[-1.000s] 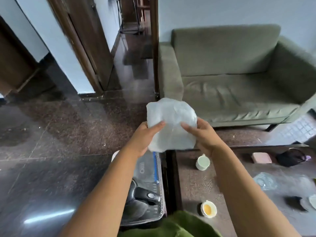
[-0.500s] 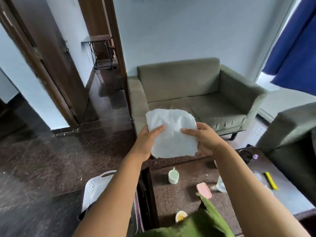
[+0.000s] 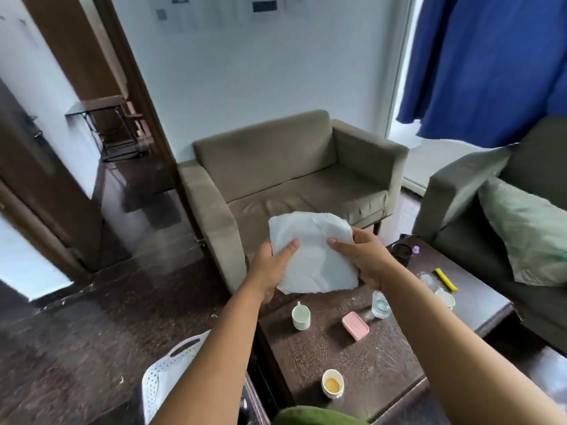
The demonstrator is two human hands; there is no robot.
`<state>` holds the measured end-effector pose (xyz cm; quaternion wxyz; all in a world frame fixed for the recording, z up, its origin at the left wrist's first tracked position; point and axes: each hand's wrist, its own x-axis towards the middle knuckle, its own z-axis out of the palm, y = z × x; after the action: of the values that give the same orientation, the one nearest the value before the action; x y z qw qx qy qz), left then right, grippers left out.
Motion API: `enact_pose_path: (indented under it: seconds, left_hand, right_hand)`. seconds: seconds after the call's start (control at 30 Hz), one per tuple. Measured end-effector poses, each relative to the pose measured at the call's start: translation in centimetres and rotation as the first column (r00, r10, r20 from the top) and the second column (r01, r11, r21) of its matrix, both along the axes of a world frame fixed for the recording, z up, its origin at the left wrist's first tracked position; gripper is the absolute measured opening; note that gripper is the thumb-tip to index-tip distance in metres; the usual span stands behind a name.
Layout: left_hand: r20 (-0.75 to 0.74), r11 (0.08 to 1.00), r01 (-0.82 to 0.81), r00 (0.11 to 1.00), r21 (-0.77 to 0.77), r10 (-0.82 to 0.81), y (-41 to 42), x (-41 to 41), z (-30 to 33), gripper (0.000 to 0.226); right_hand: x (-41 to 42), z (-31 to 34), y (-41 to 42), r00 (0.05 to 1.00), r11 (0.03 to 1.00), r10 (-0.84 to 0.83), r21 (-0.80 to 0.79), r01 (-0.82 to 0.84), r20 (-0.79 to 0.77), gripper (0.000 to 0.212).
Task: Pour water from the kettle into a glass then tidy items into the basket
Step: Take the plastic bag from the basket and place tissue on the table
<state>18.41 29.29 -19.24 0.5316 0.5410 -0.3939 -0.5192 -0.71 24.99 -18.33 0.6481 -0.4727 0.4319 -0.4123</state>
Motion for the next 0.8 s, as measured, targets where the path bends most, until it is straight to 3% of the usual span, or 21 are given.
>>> enact_pose_path:
  seconds: [0.13, 0.23, 0.3, 0.43, 0.53, 0.63, 0.73, 0.8]
  left_hand:
    - [0.04, 0.999, -0.019, 0.999, 0.041, 0.018, -0.9, -3.0, -0.4, 0.032]
    - [-0.11, 0.996, 0.011, 0.994, 0.089, -0.002, -1.8, -6.1, -0.6, 0.032]
    - [-0.128, 0.994, 0.008, 0.992, 0.112, 0.006, -2.9, -8.3, -0.9, 0.037]
    - [0.006, 0.999, -0.006, 1.0, 0.054, 0.005, -5.2, -13.4, -2.1, 0.031]
    - [0.144, 1.0, 0.027, 0.989, -0.005, -0.026, -7.0, -18.1, -3.2, 0.034]
    - [0.196, 0.996, 0.084, 0.977, -0.012, -0.08, -9.1, -23.0, -4.9, 0.058]
    - [0.137, 0.987, 0.163, 0.977, 0.005, -0.162, -10.9, -28.1, -6.7, 0.035]
    - [0.079, 0.97, 0.226, 0.969, 0.085, -0.232, -11.9, -31.0, -7.7, 0.025]
  right_hand:
    - [-1.9, -0.9, 1.1, 0.986, 0.987, -0.157, -0.048, 0.155, -0.05, 0.026]
    - [-4.2, -1.7, 0.8, 0.95, 0.951, -0.307, -0.043, 0.305, -0.064, 0.037]
    - [-6.2, -2.2, 0.5, 0.91, 0.915, -0.399, -0.118, 0.386, -0.115, 0.035]
    - [-10.8, -2.8, 0.0, 0.779, 0.804, -0.585, -0.287, 0.521, -0.226, 0.009]
    - [-15.3, -3.9, -0.8, 0.691, 0.795, -0.604, -0.368, 0.483, -0.397, 0.028]
    - [-20.3, -4.9, -2.1, 0.741, 0.857, -0.51, -0.328, 0.397, -0.437, 0.018]
    - [-26.1, -6.0, -3.7, 0.868, 0.926, -0.378, -0.108, 0.363, -0.323, 0.016]
    - [-30.1, -7.0, -4.7, 0.903, 0.94, -0.325, 0.005, 0.34, -0.281, 0.023]
